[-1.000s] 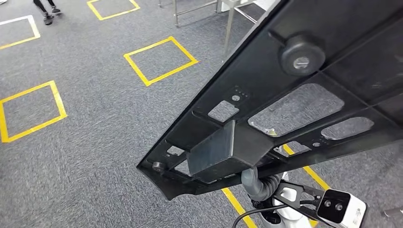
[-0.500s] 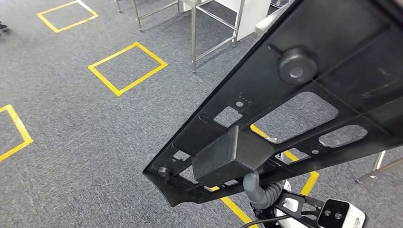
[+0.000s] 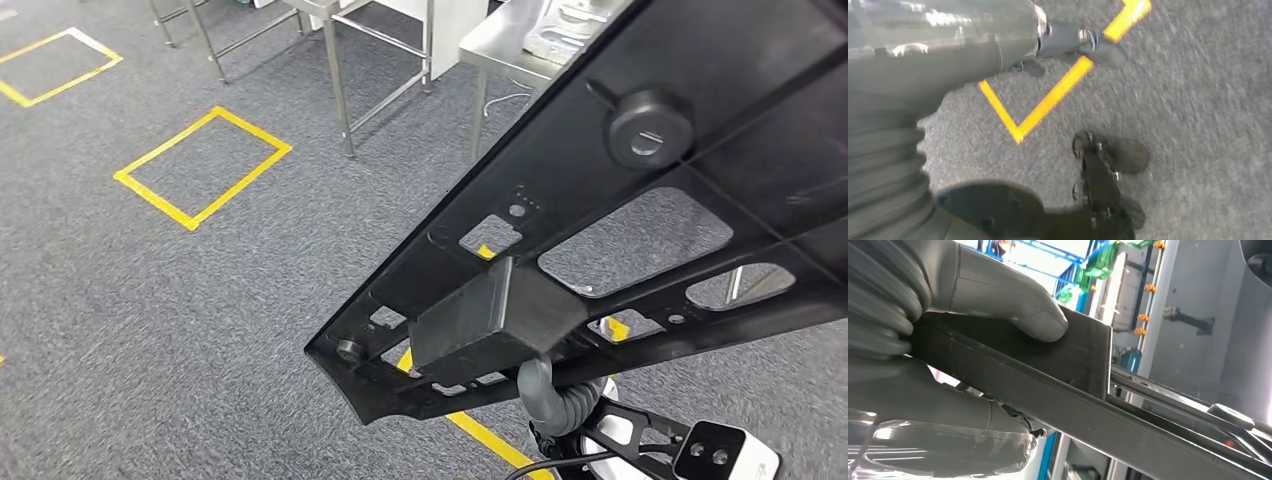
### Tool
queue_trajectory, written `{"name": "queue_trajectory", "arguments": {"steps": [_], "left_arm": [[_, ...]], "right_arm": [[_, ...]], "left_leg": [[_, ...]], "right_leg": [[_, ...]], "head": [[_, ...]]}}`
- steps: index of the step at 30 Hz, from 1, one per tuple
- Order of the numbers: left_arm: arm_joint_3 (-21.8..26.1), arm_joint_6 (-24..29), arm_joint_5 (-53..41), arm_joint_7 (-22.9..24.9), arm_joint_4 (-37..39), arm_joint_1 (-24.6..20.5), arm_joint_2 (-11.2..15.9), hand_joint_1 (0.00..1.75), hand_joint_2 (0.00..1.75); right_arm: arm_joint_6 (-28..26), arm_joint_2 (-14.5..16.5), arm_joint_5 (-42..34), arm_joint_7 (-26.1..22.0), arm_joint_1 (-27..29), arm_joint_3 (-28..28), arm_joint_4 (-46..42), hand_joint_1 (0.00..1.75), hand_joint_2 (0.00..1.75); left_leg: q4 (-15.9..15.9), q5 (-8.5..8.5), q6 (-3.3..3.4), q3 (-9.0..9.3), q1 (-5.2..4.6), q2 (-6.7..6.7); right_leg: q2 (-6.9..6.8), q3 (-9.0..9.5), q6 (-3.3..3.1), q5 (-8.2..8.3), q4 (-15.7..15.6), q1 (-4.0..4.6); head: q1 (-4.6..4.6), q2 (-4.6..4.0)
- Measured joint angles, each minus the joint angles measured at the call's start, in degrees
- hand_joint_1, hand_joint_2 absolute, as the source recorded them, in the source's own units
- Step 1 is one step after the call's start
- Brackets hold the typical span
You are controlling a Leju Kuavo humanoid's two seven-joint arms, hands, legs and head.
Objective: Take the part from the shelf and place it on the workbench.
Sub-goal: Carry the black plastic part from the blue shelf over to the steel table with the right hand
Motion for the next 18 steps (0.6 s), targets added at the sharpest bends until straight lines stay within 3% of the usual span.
{"name": "queue_trajectory", "arguments": {"steps": [2,4,5,6,8,10,12,14,16,18], "left_arm": [[0.0,0.0,-0.1,-0.1,0.0,-0.1,0.1,0.00,1.75],[0.0,0.0,-0.1,-0.1,0.0,0.0,0.1,0.00,1.75],[0.0,0.0,-0.1,-0.1,0.0,0.1,0.1,0.00,1.75],[0.0,0.1,-0.1,-0.1,0.0,0.2,0.1,0.00,1.75],[0.0,0.1,-0.1,-0.1,0.0,0.4,0.1,0.00,1.75],[0.0,0.1,-0.1,-0.1,0.0,0.5,0.2,0.00,1.75],[-0.1,0.1,-0.2,-0.2,0.0,0.3,0.2,0.00,1.75],[-0.1,0.1,-0.2,-0.3,0.0,0.0,0.2,0.00,1.75],[-0.1,0.1,-0.2,-0.5,0.0,-0.1,0.1,0.00,1.75],[-0.1,0.1,-0.1,-0.6,0.0,0.1,0.2,0.00,1.75]], "right_arm": [[0.0,0.1,0.0,0.0,-0.4,0.0,0.0,1.75,1.75],[0.0,0.2,0.0,0.0,-0.7,0.0,0.1,1.75,1.75],[0.0,0.2,0.0,0.0,-0.7,0.0,0.1,1.75,1.75],[0.0,0.2,0.0,0.0,-0.7,0.0,0.2,1.75,1.75],[0.0,0.2,0.0,0.0,-0.6,0.0,0.2,1.75,1.75],[0.0,0.2,0.0,0.0,-0.6,0.0,0.2,1.75,1.75],[0.0,0.2,0.0,0.0,-0.6,0.0,0.2,1.75,1.75],[0.0,0.2,0.0,0.0,-0.5,0.0,0.2,1.75,1.75],[0.0,0.2,0.0,0.0,-0.5,0.0,0.2,1.75,1.75],[0.0,0.2,0.1,0.0,-0.3,0.0,0.1,1.75,1.75]], "left_leg": [[4.3,-2.56,-0.41,-1.66,0.10,-2.49],[12.0,-5.77,-0.57,-5.48,0.22,-5.11],[14.8,-6.37,-0.64,-7.08,0.24,-5.50],[15.7,-5.84,-0.66,-7.89,0.25,-5.64],[11.0,-1.79,-0.57,-6.52,0.33,-6.18],[3.5,1.71,-0.20,-3.68,0.55,-8.51],[0.4,2.20,0.30,-2.47,0.55,-10.06],[0.0,2.20,0.97,-2.29,0.54,-9.19],[-0.5,2.41,1.74,-1.96,0.71,-7.93],[-0.8,2.41,2.23,-1.75,0.66,-6.57]], "right_leg": [[1.15,0.67,-0.67,0.27,-0.7,-0.33],[2.43,0.82,-1.03,0.22,-0.7,-0.22],[3.22,0.86,-1.09,0.18,-0.7,-0.18],[4.09,0.91,-1.09,0.13,-0.6,-0.15],[5.84,1.08,-0.91,-0.04,-0.4,-0.19],[7.27,0.97,-0.49,-0.34,0.1,-0.17],[8.28,0.49,0.11,-0.44,0.4,-0.24],[9.15,0.16,0.78,-0.36,0.4,-0.42],[7.39,-0.56,1.39,-1.41,1.9,-0.32],[4.10,-3.41,1.95,-4.52,7.7,-0.36]], "head": [[-0.01,0.00],[0.00,-0.01],[0.00,-0.01],[0.00,-0.01],[-0.01,-0.01],[0.00,-0.01],[0.00,0.00],[-0.01,0.01],[0.01,0.00],[0.03,0.00]]}}
